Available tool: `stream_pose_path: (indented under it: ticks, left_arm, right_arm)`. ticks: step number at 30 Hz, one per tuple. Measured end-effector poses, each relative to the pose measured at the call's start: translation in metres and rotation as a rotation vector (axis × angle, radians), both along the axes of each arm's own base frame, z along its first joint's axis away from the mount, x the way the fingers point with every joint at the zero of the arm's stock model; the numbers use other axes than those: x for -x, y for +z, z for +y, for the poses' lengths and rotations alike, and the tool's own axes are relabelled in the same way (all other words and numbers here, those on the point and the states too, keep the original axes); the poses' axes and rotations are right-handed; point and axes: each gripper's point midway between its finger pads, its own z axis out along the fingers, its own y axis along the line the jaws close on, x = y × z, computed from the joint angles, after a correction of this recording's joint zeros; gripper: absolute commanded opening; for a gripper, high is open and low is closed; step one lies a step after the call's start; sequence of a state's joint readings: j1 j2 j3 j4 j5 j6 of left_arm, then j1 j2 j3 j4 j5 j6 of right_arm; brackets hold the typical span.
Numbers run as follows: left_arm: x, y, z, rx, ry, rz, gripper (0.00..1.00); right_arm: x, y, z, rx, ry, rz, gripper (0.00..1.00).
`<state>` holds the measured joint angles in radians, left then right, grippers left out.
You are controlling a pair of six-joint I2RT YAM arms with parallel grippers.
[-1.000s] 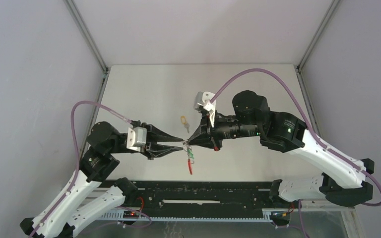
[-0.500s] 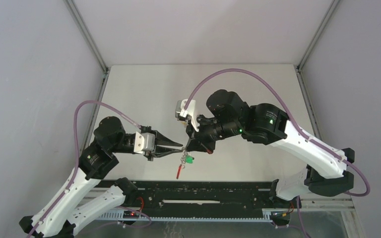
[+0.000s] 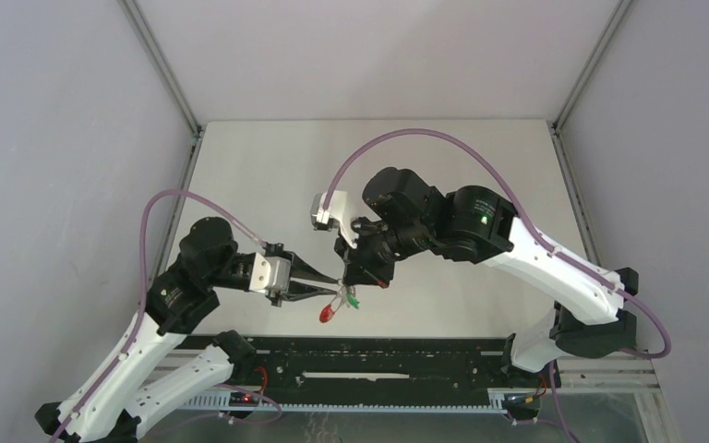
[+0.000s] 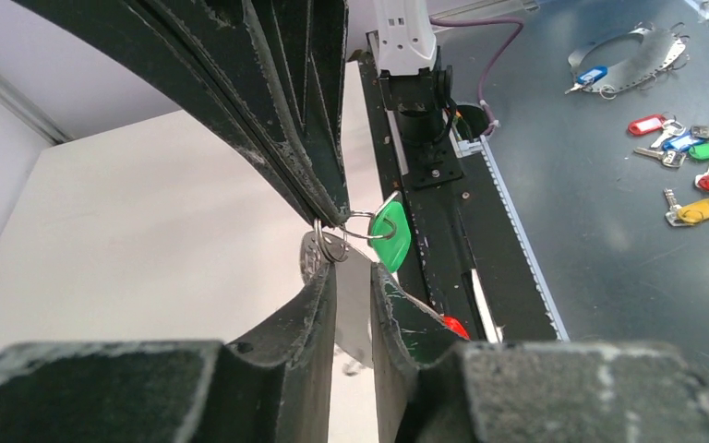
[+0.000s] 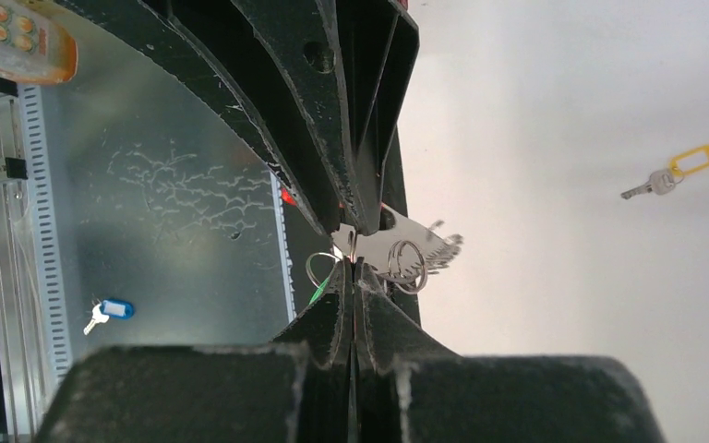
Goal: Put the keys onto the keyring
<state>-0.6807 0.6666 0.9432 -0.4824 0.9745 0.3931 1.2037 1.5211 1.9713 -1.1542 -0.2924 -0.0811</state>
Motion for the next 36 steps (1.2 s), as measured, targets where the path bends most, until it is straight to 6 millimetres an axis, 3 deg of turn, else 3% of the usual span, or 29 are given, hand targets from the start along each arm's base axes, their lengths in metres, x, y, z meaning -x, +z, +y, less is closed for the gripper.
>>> stream_pose_path:
  ticks: [6, 14, 17, 24, 29, 36]
  left_arm:
    - [0.0, -0.001, 0.0, -0.003, -0.003, -0.013, 0.18]
    - [0.0, -0.002, 0.001, -0.006, -0.001, -0.009, 0.01]
    - [0.0, -0.002, 0.001, -0.006, 0.0, -0.01, 0.0]
    - [0.0, -0.002, 0.001, -0.007, -0.001, -0.006, 0.0]
    - [0.001, 0.005, -0.001, 0.015, 0.008, 0.038, 0.0]
    - [0.001, 0.029, -0.001, 0.14, 0.055, 0.063, 0.0]
  right_arm:
    - [0.003, -0.002, 0.004, 0.022, 0.017, 0.003, 0.0]
    - [0.007, -0.004, 0.008, 0.042, 0.041, 0.006, 0.0]
    - [0.009, -0.004, 0.008, 0.046, 0.05, 0.004, 0.0]
    - [0.011, -0.003, 0.01, 0.04, 0.051, 0.017, 0.24]
    - [0.003, 0.002, 0.013, -0.062, 0.011, 0.043, 0.38]
    - [-0.013, 0.025, -0.022, -0.301, -0.126, 0.075, 0.47]
